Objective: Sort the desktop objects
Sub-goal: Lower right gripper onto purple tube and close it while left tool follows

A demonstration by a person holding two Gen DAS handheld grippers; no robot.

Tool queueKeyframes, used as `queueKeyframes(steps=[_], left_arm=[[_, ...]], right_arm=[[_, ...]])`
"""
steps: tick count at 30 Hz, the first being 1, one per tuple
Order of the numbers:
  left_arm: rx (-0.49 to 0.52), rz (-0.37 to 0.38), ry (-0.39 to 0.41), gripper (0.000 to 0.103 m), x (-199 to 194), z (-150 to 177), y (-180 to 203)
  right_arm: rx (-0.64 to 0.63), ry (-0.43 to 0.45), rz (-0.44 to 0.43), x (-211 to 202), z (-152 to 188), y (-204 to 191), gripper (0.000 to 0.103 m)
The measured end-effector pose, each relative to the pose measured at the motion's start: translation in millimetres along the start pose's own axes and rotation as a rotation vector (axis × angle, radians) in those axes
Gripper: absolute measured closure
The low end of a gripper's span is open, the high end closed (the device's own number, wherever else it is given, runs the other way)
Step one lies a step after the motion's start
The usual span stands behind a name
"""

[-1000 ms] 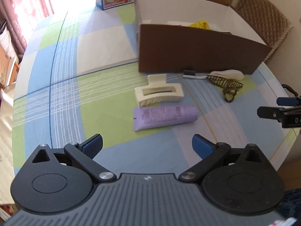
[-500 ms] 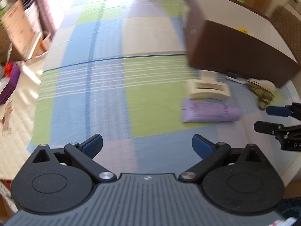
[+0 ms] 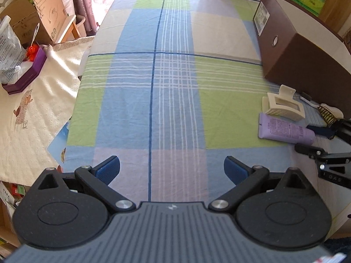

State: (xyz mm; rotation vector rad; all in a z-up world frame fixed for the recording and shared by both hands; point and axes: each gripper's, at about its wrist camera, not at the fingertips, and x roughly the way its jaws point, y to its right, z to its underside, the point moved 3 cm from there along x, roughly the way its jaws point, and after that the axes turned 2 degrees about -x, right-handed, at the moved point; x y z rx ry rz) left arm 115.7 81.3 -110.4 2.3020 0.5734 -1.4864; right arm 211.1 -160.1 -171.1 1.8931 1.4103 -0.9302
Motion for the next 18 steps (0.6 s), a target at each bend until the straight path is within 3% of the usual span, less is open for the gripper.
queueKeyframes(steps=[2,9,11,13,18], left_arm=[[0.0,0.004,-0.001,0.003,0.0,1.7,-0.6],[0.012,0.019,0.001,0.004,3.1,-1.1,3.5],[0.017,0.023,0.0,0.004,3.5,-1.9,5.3],[0.024,0.03,-0.002,0.004,4.3,-2.2,8.6],[0.049,0.047,-0.007,0.004,6.0,-2.5,18.6]], right_arm=[[-0.035,-0.01,-0.021,-3.8,5.7,-4.4,0.077],[0.004,-0.083,-0.08,-26.4,33.2,-3.5,0.078],[0.035,-0.078,-0.091,-32.4,35.7,-4.9,0.071],[0.049,-0.048,-0.08,-37.9,32.8,-5.3,0.035],[0.04,-0.011,-0.063,-28.3,18.1,-10.9,0.031]])
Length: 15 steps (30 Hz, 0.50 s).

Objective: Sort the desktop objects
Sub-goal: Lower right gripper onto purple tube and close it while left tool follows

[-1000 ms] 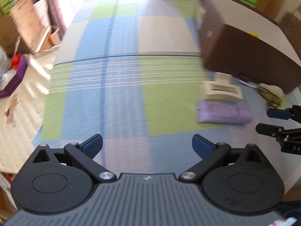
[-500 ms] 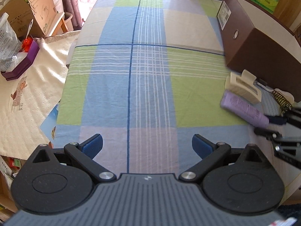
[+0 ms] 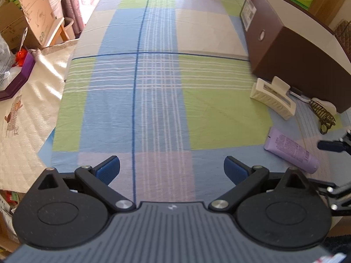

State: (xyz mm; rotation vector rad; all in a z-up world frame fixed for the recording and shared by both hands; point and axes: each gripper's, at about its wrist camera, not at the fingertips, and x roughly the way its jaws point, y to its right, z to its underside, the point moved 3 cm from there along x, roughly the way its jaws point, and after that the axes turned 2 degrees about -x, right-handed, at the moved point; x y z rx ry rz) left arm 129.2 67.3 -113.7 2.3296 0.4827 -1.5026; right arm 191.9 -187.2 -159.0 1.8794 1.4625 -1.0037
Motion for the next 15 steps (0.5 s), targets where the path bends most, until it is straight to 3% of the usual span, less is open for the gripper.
queueKeyframes(steps=[3,5,10,15], left_arm=[[0.016,0.007,-0.001,0.004,-0.6,0.3,5.1],[0.025,0.008,-0.002,0.004,-0.7,0.7,7.4],[0.039,0.014,-0.007,0.004,0.0,0.8,13.1],[0.065,0.036,-0.012,0.004,2.2,-0.4,26.4]], right_arm=[[-0.007,-0.007,0.006,12.7,-4.4,-0.6,0.033],[-0.006,-0.007,0.001,18.0,-5.8,0.1,0.041],[-0.031,-0.02,-0.005,21.9,-1.6,-1.6,0.074],[-0.04,-0.061,-0.02,4.9,18.2,0.7,0.074]])
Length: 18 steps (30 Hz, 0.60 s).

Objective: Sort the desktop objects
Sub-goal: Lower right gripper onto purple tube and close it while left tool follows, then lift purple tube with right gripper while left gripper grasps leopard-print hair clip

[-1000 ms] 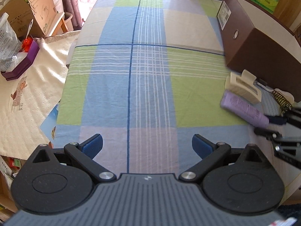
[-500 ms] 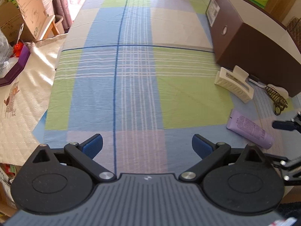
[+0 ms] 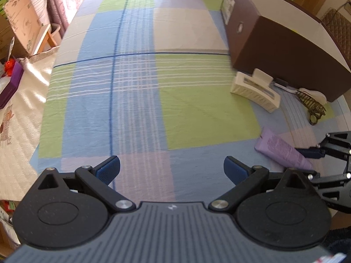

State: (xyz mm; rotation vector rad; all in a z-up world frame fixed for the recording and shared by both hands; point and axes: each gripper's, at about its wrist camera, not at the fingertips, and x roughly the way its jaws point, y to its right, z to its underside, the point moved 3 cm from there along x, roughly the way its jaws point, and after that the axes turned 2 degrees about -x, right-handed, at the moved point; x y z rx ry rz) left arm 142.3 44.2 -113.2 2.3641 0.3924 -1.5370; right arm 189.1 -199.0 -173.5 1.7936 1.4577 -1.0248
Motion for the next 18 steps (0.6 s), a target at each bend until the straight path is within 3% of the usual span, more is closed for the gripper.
queueKeyframes(steps=[7,18], left_arm=[[0.087,0.07,-0.034,0.004,13.5,2.2,44.7],[0.37,0.272,-0.015,0.006,18.4,-4.9,163.3]], right_arm=[[0.154,-0.061,0.105,-40.2,57.3,30.4,0.074],[0.526,-0.074,0.379,-97.0,135.8,97.5,0.074]])
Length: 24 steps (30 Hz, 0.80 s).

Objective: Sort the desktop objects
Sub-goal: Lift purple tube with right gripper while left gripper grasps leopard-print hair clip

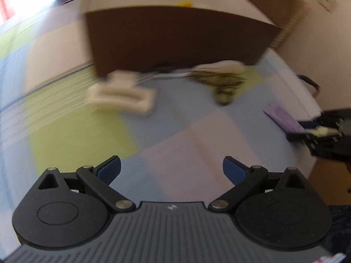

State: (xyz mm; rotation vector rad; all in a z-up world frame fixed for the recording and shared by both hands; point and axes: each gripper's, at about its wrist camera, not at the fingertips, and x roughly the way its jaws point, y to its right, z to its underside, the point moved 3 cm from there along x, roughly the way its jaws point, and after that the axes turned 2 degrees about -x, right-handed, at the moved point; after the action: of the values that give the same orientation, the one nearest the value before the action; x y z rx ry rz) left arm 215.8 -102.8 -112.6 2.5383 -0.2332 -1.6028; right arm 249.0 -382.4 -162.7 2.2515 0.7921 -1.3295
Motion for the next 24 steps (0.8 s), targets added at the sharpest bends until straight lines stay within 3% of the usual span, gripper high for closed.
queueKeyframes(steps=[6,13,15,19,24], left_arm=[[0.166,0.05,0.045,0.006,24.0,-32.5,55.2],[0.238,0.028,0.089,0.014,57.1,-68.3,87.5],[0.252,0.017,0.087,0.018,68.4,-73.9,92.4],[0.256,-0.013,0.049,0.037,93.6,-80.4,96.9],[0.228,-0.046,0.031,0.051,102.1,-81.4,95.0]], right_arm=[[0.163,0.026,0.079,6.1,-10.4,40.2,0.074],[0.229,0.062,0.086,8.6,-17.9,60.0,0.074],[0.237,0.069,0.077,10.6,-19.6,62.5,0.074],[0.255,0.078,0.058,9.6,-18.9,67.3,0.074],[0.25,0.084,0.052,7.9,-17.1,69.8,0.074]])
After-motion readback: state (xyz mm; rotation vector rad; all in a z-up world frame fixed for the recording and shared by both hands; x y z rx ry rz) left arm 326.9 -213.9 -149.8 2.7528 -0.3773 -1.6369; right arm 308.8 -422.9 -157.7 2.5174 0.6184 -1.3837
